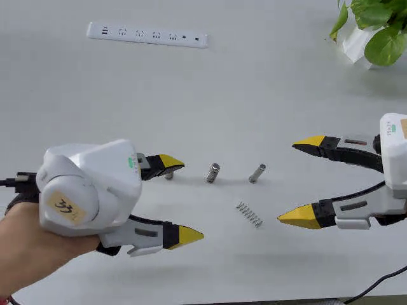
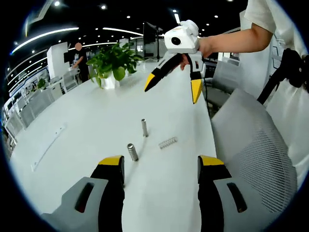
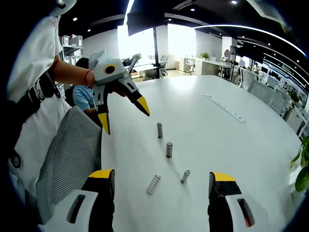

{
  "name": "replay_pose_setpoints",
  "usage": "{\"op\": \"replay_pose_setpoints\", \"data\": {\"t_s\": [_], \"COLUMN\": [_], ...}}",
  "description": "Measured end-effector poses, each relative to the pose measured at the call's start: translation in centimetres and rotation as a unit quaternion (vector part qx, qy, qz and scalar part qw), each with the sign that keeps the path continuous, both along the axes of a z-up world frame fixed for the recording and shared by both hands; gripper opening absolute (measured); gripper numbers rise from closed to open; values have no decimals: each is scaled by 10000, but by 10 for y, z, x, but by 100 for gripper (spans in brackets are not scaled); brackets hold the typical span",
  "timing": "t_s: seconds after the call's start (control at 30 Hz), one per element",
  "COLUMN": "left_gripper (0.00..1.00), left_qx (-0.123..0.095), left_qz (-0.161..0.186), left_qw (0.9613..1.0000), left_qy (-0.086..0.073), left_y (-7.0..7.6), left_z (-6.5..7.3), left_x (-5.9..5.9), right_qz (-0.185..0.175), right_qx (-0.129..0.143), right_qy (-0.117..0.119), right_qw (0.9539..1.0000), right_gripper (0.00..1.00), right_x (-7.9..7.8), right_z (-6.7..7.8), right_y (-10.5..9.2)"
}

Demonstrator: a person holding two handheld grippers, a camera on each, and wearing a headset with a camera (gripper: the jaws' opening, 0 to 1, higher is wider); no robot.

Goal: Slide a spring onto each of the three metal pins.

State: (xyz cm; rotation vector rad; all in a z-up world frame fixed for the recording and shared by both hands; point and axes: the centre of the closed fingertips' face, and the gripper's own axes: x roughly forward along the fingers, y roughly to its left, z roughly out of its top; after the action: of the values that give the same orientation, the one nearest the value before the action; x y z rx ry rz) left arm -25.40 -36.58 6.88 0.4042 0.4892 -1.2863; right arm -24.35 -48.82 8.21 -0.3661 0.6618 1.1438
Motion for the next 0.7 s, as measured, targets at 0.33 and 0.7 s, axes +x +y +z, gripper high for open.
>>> {"op": "replay_pose_setpoints", "data": {"t_s": [0.33,0.7], "left_gripper": [51,45], "left_qx": [782,1382], "left_qz": [-704,-1316], "left_qw": [9943,9809], "left_qy": [-186,-382], "left_y": [-39,-82], "left_z": [-31,-68], "left_x": [-5,-4], "right_qz": [-336,-651], "right_qx": [359,522], "right_qy": [85,114], "right_qw": [9988,9964], "right_gripper": [87,86], "right_x": [-20,-32], "right_z": [-10,-23], "right_y": [-36,-70]}}
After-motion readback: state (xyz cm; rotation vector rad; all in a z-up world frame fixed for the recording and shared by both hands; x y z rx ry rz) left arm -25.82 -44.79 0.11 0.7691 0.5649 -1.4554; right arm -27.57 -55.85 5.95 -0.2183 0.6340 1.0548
